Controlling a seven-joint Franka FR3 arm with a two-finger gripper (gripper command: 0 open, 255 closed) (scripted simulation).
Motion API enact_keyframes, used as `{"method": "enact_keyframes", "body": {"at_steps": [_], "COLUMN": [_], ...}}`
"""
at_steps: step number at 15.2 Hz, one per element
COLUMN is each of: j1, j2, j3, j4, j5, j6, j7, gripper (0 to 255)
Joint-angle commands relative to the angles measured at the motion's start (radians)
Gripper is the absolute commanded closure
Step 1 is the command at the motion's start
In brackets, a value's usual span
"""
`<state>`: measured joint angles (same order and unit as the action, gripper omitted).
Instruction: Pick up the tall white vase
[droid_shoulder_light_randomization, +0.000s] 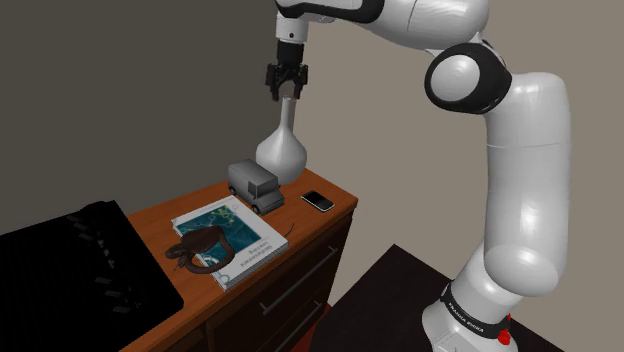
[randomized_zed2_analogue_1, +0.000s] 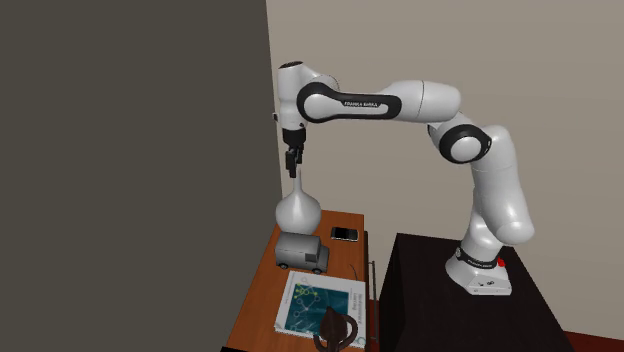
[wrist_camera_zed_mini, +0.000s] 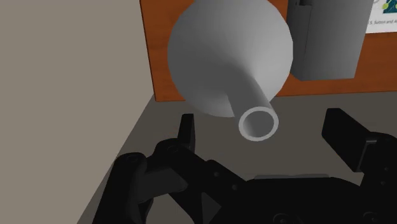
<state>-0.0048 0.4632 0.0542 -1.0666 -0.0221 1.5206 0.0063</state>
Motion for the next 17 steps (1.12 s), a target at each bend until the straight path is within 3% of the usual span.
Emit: {"method": "enact_keyframes", "body": {"at_steps": [1, 7, 8, 17], "j1": [-0.002, -0.004, -0.004, -0.004], "j2": [-0.008, -0.026, -0.026, -0.026], "j3": [0.0, 0.0, -0.001, 0.0], "j4": [-0.041, -0.117, -0.117, -0.117], "j5": [0.0, 0.001, 0.001, 0.001], "j6": [0.033, 0.091, 0.091, 0.091], "j7": [-0.001, -0.001, -0.001, -0.001], "gripper": [0, 0, 255, 255]}}
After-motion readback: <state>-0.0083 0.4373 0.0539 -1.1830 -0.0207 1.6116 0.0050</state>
